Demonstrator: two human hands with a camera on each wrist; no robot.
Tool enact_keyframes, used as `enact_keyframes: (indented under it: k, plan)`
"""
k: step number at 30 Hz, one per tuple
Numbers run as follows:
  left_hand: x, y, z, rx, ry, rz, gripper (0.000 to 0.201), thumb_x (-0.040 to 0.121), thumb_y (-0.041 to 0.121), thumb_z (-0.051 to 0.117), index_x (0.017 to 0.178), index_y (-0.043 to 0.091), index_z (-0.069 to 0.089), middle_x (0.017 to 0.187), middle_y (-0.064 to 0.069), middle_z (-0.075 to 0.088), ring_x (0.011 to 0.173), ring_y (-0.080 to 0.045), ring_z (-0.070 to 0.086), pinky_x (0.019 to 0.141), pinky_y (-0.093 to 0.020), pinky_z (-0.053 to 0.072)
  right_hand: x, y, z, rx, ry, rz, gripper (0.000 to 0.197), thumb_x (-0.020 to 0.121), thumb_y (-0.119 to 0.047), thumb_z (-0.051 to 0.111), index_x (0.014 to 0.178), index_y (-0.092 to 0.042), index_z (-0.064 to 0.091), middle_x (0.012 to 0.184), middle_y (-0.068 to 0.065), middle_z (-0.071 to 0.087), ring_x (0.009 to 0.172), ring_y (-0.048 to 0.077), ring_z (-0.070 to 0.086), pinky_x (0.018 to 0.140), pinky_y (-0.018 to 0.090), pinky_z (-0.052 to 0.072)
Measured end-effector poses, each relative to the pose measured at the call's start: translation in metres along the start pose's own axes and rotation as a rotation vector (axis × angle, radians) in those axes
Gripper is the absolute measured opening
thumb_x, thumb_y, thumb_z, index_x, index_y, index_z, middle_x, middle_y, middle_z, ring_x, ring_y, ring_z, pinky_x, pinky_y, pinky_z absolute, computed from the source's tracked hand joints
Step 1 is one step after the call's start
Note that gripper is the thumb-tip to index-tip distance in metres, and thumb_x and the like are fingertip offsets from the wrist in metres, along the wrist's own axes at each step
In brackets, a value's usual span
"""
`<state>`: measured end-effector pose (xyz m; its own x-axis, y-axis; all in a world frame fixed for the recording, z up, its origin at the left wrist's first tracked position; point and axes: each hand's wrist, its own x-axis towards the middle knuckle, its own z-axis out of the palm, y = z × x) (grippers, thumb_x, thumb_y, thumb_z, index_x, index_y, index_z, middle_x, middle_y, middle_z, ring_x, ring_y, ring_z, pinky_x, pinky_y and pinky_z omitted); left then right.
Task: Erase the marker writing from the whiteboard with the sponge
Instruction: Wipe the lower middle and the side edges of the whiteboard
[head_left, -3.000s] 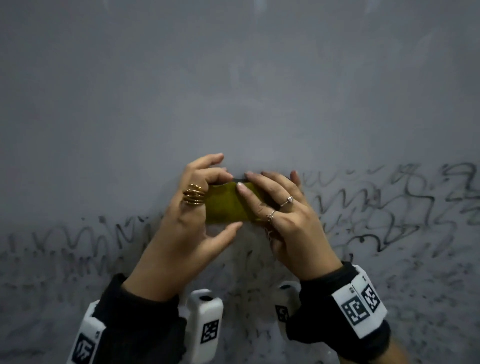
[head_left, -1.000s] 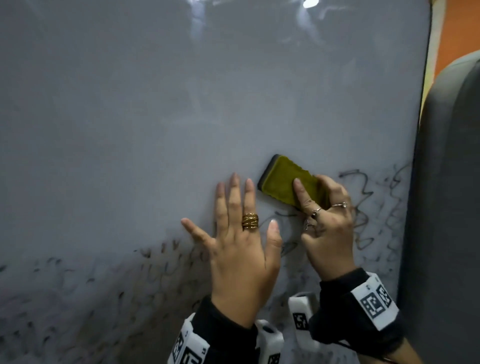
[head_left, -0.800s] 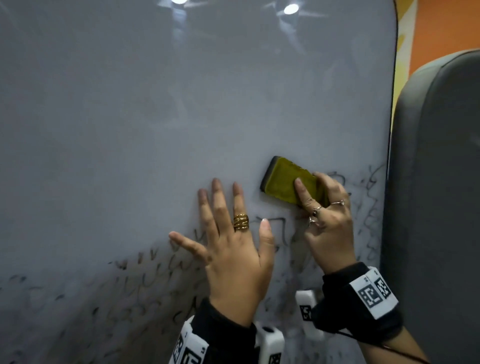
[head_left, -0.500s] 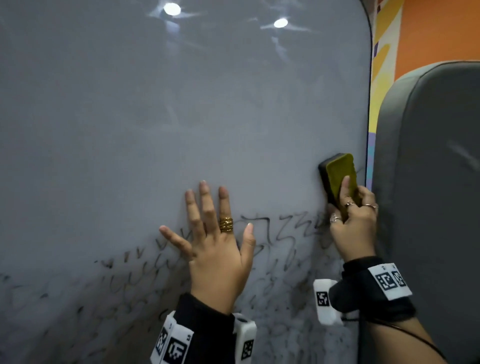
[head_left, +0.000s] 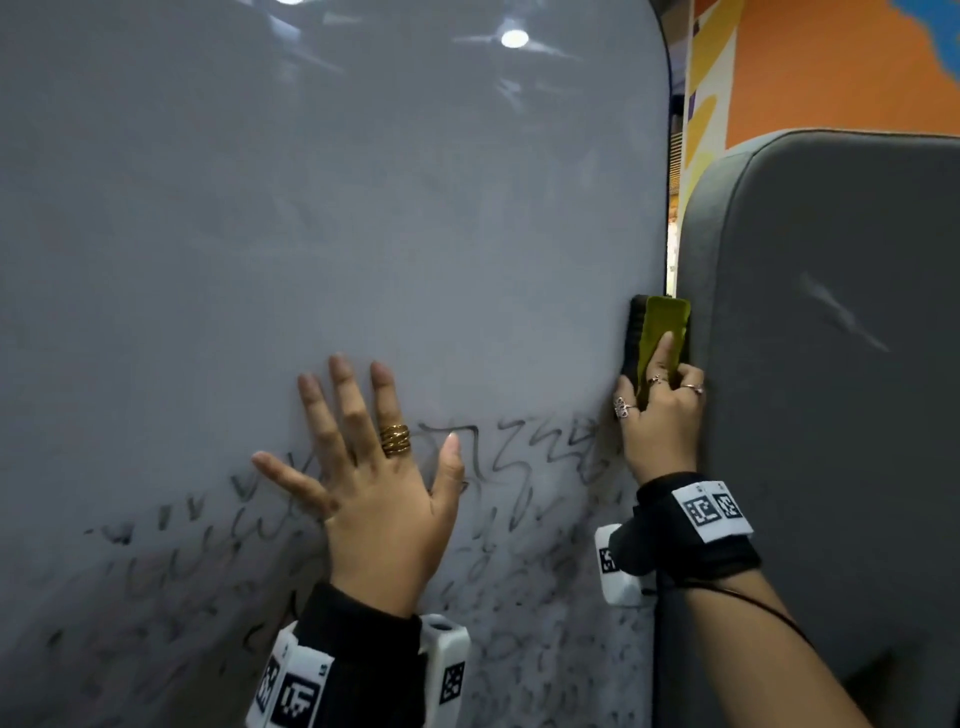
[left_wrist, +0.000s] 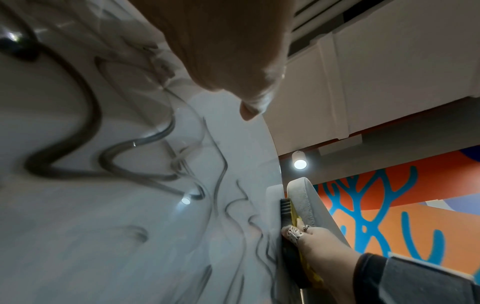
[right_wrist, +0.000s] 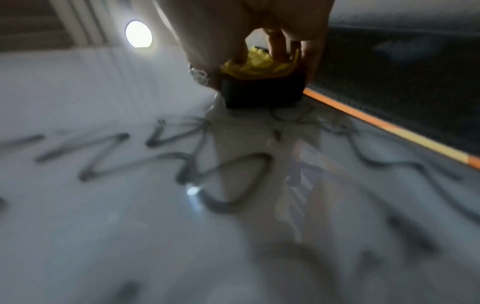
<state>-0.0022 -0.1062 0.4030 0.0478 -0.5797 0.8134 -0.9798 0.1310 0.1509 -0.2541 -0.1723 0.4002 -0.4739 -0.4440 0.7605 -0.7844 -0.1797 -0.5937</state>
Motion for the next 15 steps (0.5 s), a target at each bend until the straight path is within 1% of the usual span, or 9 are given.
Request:
enact_keyframes:
  k: [2, 5, 10, 12, 15]
  plan:
    - [0.000, 0.000, 0.000, -0.003, -0.001, 0.000, 0.080, 0.089, 0.059, 0.022, 0.151, 0.009, 0.016, 0.158, -0.015, 0.000, 0.145, -0.035, -0.003, 0.097, -0.075, -0.007, -0.005, -0.007, 0.001, 0.020, -0.007, 0.044, 0.071, 0.089, -0.025, 0.059, 0.147, -0.012, 0.021, 0.125, 0.026, 0.038, 0.115, 0.040, 0.040, 0.101, 0.040, 0.035]
    - [-0.001, -0.001, -0.002, -0.014, -0.002, 0.009, 0.081, 0.088, 0.060, 0.023, 0.152, 0.010, 0.015, 0.159, -0.014, 0.000, 0.145, -0.035, -0.004, 0.097, -0.075, -0.007, -0.018, -0.008, -0.002, 0.037, -0.044, 0.105, 0.071, 0.087, -0.024, 0.060, 0.147, -0.009, 0.024, 0.126, 0.023, 0.038, 0.117, 0.036, 0.041, 0.100, 0.034, 0.035]
    - [-0.001, -0.002, -0.003, -0.031, -0.010, 0.014, 0.081, 0.088, 0.061, 0.021, 0.152, 0.011, 0.016, 0.159, -0.013, 0.000, 0.145, -0.034, -0.004, 0.097, -0.074, -0.008, -0.056, 0.007, -0.008, -0.008, -0.127, 0.129, 0.071, 0.084, -0.021, 0.064, 0.145, -0.006, 0.030, 0.126, 0.026, 0.041, 0.116, 0.038, 0.043, 0.100, 0.035, 0.035]
    - [-0.001, 0.000, -0.004, -0.034, -0.016, 0.007, 0.081, 0.088, 0.061, 0.021, 0.151, 0.010, 0.017, 0.159, -0.014, 0.001, 0.145, -0.034, -0.004, 0.097, -0.074, -0.008, -0.058, 0.008, -0.012, 0.005, -0.172, 0.146, 0.070, 0.086, -0.022, 0.063, 0.145, -0.006, 0.030, 0.127, 0.025, 0.041, 0.119, 0.037, 0.041, 0.101, 0.034, 0.033]
    - [-0.002, 0.000, -0.005, -0.041, -0.024, 0.006, 0.081, 0.088, 0.061, 0.021, 0.151, 0.011, 0.017, 0.159, -0.013, 0.001, 0.145, -0.034, -0.005, 0.097, -0.074, -0.007, -0.039, 0.004, -0.022, 0.027, -0.209, 0.138, 0.067, 0.089, -0.024, 0.059, 0.146, -0.006, 0.027, 0.126, 0.024, 0.041, 0.121, 0.034, 0.039, 0.103, 0.033, 0.030]
